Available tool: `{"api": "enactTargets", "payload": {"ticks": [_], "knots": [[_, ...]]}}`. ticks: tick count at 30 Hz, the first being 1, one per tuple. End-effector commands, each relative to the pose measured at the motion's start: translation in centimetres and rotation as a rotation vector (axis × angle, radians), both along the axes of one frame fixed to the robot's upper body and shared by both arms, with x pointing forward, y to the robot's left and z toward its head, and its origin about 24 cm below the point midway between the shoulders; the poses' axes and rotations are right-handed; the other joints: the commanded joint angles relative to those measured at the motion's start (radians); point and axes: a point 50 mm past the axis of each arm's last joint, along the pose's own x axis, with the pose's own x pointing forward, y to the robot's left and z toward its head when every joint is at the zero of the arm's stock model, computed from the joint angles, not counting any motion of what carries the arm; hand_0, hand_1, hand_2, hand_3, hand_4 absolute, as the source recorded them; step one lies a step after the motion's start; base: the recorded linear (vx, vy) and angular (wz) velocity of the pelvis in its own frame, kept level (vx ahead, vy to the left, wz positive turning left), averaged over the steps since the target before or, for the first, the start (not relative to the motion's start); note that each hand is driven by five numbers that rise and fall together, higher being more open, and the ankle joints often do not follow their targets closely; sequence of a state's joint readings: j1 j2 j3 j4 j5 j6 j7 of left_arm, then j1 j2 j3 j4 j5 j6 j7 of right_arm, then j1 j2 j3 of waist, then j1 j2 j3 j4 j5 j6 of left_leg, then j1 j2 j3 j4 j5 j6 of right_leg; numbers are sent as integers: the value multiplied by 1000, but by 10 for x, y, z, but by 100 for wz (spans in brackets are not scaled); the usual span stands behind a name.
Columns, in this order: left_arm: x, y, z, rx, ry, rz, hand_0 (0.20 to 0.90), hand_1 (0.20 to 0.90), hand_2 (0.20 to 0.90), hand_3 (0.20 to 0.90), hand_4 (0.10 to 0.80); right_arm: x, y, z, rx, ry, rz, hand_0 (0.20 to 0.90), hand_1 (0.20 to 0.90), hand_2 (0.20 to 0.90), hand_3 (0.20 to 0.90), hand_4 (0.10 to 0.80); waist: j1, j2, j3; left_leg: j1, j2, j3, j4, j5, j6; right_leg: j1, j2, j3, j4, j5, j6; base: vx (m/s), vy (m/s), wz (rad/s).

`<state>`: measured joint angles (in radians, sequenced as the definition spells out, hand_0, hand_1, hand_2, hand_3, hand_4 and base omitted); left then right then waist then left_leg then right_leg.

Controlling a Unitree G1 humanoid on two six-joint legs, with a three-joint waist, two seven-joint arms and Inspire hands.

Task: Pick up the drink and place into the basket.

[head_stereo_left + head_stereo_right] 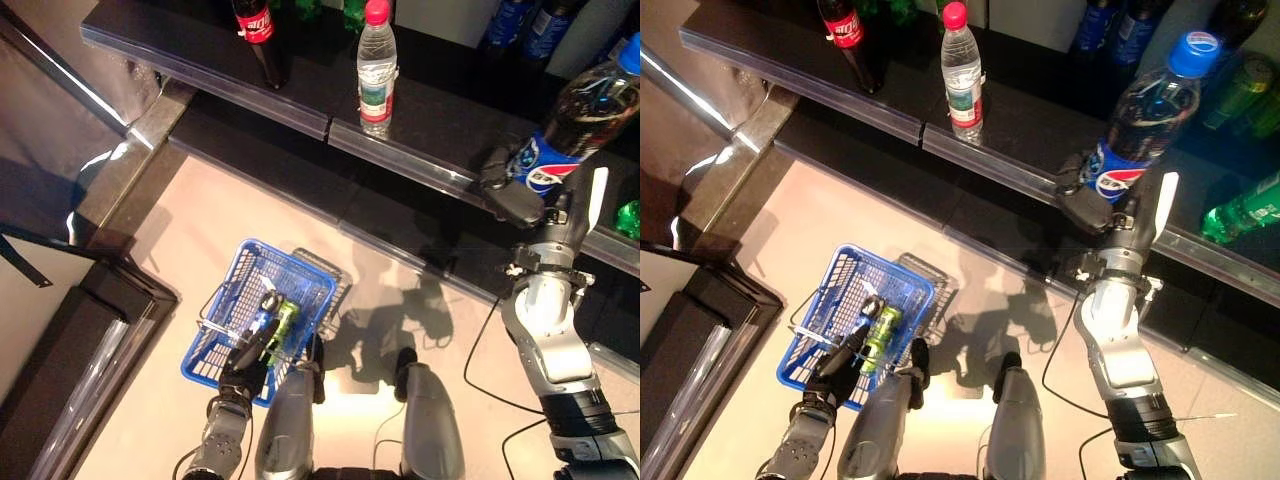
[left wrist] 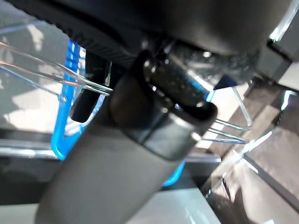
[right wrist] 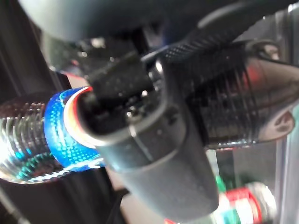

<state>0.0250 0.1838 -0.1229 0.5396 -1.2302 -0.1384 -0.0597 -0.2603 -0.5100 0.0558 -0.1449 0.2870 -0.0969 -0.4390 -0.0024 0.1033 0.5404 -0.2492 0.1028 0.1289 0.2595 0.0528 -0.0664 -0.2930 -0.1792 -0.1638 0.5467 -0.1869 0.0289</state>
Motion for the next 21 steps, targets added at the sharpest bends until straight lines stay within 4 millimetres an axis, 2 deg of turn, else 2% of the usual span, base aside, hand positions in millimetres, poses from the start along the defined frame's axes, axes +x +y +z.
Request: {"api": "enactTargets", "payload": {"ticks": [1, 10, 21], "knots": [[20, 28, 81, 204, -480, -42, 300, 300, 300, 200, 100, -34, 37, 76, -44, -459, 285, 300, 300, 300, 200, 100, 17, -36, -158, 12, 29, -16, 111, 74, -22, 175, 31, -15, -139, 47, -58, 78, 0, 1], [22, 3, 111, 222, -601, -193, 300, 300, 300, 200, 100, -38, 74, 52, 9, -319, 530, 300, 300, 300, 200, 100, 63, -45, -221, 86, 13, -44, 10, 66, -20, 267, 32, -48, -225, 59, -43, 45, -1, 11], [19, -22, 140, 194, -736, -338, 300, 300, 300, 200, 100, -33, 109, 30, 49, -175, 655, 300, 300, 300, 200, 100, 120, -45, -236, 103, -8, -90, -34, 68, -19, 310, 34, -90, -265, 66, -39, -5, -2, 12]]}}
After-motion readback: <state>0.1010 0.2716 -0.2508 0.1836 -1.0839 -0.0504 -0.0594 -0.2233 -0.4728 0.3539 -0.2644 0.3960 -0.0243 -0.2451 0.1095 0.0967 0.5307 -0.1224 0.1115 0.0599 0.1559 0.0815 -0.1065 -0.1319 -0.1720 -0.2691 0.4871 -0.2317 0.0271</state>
